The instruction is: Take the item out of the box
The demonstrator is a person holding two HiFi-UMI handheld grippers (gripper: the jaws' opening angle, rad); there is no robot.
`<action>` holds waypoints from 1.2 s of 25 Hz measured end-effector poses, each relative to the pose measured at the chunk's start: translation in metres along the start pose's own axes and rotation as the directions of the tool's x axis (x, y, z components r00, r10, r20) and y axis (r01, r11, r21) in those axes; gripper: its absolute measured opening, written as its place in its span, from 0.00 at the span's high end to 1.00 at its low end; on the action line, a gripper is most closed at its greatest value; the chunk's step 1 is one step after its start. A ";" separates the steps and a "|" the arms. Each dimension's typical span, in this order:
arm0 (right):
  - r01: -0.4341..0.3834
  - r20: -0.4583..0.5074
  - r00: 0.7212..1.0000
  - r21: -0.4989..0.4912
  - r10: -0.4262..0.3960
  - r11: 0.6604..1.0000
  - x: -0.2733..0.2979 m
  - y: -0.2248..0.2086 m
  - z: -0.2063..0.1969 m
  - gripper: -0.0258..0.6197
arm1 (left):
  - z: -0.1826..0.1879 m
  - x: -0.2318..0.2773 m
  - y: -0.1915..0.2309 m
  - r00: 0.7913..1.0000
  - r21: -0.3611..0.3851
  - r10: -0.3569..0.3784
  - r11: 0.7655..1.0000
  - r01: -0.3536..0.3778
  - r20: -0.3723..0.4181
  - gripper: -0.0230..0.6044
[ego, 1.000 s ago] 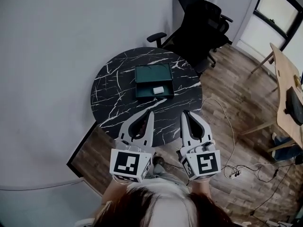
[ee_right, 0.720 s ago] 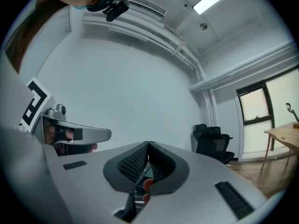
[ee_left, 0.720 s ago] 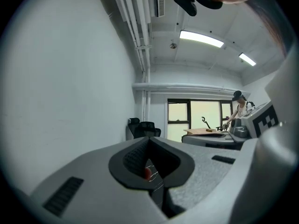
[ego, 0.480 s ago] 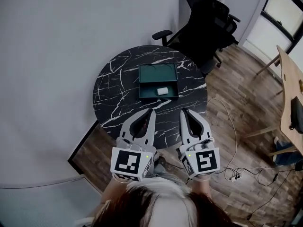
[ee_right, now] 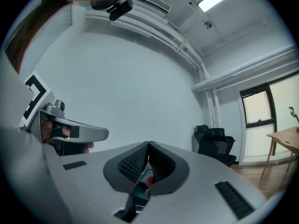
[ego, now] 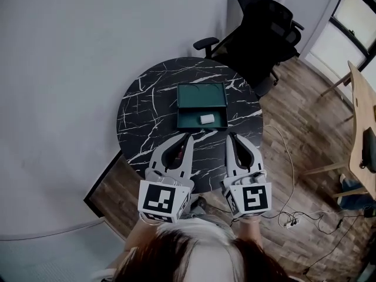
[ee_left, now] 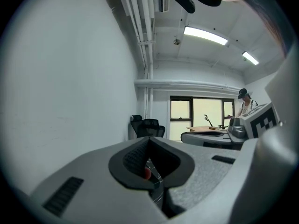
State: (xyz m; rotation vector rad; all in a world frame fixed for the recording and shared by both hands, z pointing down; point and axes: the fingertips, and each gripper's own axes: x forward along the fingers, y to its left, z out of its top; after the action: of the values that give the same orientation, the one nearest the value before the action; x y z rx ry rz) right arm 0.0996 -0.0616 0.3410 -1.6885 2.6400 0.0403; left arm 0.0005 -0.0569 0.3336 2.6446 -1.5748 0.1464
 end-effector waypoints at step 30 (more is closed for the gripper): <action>-0.152 -0.279 0.954 -0.132 0.111 0.980 0.118 -0.004 -0.089 0.92 | -0.022 0.077 0.060 0.995 -0.059 -0.077 0.995 0.074 -0.055 0.95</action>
State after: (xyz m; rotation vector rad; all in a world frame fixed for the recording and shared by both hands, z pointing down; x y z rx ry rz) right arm 0.0547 -0.1730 0.4276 -1.6639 3.0210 0.0123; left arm -0.0163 -0.1506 0.3644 2.6272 -1.4372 0.1691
